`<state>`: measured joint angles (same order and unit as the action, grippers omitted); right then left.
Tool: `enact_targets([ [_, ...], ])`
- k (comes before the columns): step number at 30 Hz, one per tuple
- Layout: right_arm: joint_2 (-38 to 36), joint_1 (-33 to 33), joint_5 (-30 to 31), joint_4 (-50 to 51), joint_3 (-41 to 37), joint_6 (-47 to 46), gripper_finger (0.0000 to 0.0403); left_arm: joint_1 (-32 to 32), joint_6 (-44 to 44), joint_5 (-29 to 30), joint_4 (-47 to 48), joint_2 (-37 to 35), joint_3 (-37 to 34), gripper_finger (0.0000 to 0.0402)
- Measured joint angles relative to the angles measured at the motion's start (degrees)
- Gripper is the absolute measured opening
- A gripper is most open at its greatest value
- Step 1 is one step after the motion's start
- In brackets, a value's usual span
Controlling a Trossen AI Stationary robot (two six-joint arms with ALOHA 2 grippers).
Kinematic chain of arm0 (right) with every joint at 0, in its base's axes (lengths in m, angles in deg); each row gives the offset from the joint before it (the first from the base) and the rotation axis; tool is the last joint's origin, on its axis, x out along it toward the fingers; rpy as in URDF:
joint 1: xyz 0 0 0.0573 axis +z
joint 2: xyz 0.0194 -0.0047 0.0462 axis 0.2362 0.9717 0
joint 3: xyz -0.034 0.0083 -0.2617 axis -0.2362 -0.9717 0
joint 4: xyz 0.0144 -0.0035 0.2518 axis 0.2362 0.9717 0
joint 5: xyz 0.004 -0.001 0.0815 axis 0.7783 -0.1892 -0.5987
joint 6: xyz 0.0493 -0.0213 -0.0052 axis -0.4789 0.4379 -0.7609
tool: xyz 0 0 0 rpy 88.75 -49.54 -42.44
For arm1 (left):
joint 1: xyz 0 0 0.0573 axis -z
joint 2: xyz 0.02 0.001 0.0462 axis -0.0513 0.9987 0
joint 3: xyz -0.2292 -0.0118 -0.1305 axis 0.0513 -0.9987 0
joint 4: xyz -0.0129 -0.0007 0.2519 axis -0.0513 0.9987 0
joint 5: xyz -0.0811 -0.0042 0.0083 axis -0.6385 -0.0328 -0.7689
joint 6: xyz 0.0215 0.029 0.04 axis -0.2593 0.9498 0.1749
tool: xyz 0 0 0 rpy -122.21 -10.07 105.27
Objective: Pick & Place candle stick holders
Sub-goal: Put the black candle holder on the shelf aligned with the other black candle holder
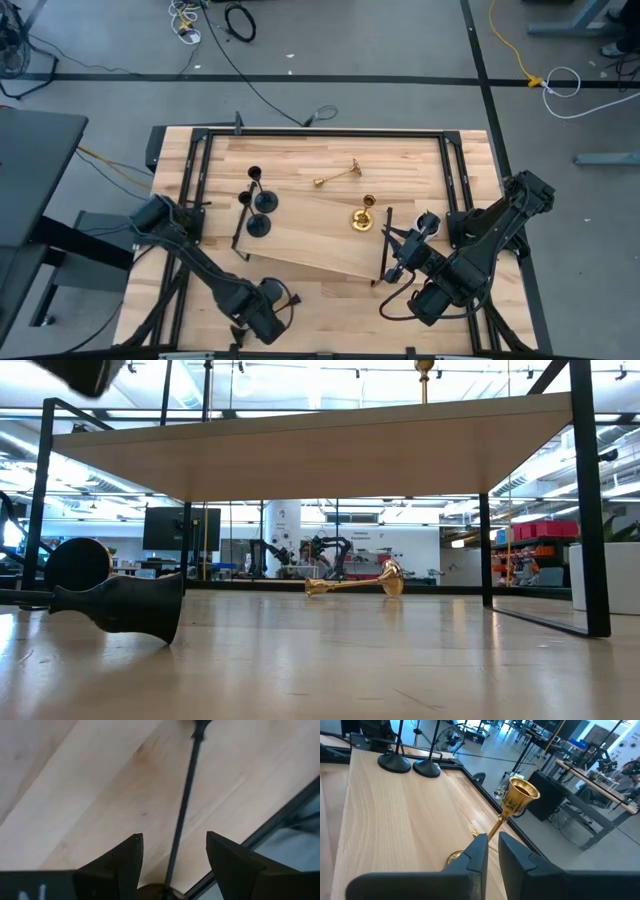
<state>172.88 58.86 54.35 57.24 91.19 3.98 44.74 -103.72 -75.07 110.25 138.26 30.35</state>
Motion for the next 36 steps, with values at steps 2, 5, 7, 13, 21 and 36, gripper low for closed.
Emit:
enact_targets([
  [2,0.0,0.02,0.0,-0.25,0.0,0.02,0.0049,-0.61,0.45,-1.31,-0.22,1.13,0.02,0.0218],
  [5,0.0,0.0,0.01,-0.54,0.0,0.26,0.0049,-1.16,1.6,-1.71,-0.58,2.04,-0.02,0.0218],
  [7,0.0,0.0,0.0,-0.99,0.0,0.77,0.0049,-1.25,2.78,-0.54,-1.22,2.3,-0.02,0.0217],
  [13,-0.02,0.01,0.04,-1.73,0.0,1.58,0.0049,-1.16,3.5,-0.65,-3.61,3.4,-0.02,0.0207],
  [21,-0.02,0.0,0.02,-1.94,0.02,1.77,0.0049,-1.51,6.96,-2.54,-5.74,5.95,-0.06,0.0183],
  [36,-0.02,0.02,0.04,-2.96,0.02,3.06,0.0049,-1.89,10.32,-3.11,-5.56,6.55,-0.07,0.0097],
])
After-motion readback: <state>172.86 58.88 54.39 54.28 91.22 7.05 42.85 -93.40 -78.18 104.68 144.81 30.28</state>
